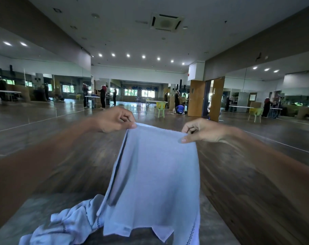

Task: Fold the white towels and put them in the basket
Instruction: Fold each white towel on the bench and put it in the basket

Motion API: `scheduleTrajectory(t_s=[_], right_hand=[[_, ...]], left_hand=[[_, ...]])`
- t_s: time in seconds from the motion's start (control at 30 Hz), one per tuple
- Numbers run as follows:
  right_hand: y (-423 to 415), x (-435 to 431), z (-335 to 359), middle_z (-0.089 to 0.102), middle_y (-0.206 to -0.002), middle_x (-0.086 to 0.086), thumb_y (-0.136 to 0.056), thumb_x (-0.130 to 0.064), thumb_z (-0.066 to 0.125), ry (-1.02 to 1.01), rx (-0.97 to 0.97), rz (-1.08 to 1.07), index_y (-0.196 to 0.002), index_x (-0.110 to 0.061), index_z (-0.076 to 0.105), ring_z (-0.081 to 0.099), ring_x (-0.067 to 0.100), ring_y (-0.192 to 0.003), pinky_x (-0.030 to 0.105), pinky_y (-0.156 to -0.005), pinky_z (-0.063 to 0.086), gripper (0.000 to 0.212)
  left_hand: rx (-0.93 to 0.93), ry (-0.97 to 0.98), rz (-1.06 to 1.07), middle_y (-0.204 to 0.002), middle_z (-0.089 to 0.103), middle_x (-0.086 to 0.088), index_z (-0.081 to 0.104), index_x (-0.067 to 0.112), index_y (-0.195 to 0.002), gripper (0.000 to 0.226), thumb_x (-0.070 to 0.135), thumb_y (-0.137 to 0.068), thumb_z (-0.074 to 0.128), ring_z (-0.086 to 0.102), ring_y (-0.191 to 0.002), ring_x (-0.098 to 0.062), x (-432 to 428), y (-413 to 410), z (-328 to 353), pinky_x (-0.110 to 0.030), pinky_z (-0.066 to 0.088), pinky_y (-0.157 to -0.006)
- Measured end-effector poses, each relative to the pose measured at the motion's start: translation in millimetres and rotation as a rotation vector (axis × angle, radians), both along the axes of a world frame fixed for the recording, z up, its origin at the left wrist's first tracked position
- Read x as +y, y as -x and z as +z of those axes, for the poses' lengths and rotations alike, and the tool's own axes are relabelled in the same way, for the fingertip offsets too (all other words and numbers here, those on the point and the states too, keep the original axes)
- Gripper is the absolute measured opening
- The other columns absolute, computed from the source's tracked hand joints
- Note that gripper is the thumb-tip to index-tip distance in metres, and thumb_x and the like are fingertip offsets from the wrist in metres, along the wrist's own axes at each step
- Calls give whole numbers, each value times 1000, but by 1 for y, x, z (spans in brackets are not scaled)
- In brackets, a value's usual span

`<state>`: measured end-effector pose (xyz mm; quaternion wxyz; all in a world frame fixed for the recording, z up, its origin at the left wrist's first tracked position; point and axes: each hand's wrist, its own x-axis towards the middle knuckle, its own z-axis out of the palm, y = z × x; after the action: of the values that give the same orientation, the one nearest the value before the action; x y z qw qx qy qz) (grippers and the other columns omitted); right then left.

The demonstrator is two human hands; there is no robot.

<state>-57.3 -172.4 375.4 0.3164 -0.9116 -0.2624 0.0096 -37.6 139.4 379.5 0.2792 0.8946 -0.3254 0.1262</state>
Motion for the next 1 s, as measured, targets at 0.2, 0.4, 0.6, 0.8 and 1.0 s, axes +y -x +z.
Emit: scheduleTrajectory(t_s=[0.2, 0.4, 0.6, 0.8, 1.0], right_hand=[[4, -9, 9, 54, -66, -3, -78, -18, 75, 69, 7, -46, -81, -14, 62, 45, 6, -57, 15, -53, 34, 14], [8, 17, 4, 58, -77, 2, -81, -17, 73, 24, -94, -12, -80, -15, 63, 48, 8, -65, 19, -61, 36, 10], [5, 14, -3, 60, -85, 16, -84, -9, 67, 47, -99, -7, -74, -20, 54, 51, 15, -73, 30, -69, 40, 20], [11, 1, -3, 60, -75, -3, -79, -19, 73, -41, 39, 21, -80, -17, 60, 54, 4, -66, 13, -64, 40, 13], [11, -6, -1, 68, -98, -2, -87, -17, 64, -86, 88, 35, -99, -17, 64, 62, 8, -95, 27, -97, 39, 11]], left_hand=[[-18, 25, 45, -86, 70, -1, 68, 12, -87, 23, 33, -82, 63, 66, -82, -13, 27, 7, 7, -21, 51, -75], [168, 70, -30, -96, 70, 3, 65, 18, -106, 39, 41, -76, 73, 65, -91, -7, -49, 21, -43, -23, 49, -85], [189, 254, -61, -89, 70, -19, 64, 8, -88, 14, 22, -88, 65, 60, -76, -22, -81, 7, -65, -37, 46, -78], [149, 227, -94, -98, 72, -7, 67, 15, -96, 13, 24, -88, 64, 65, -99, -23, -77, 12, -44, -34, 47, -94], [87, 170, -102, -95, 71, 3, 68, 15, -94, 10, 22, -89, 63, 65, -88, -3, -64, 13, -27, -16, 47, -80]])
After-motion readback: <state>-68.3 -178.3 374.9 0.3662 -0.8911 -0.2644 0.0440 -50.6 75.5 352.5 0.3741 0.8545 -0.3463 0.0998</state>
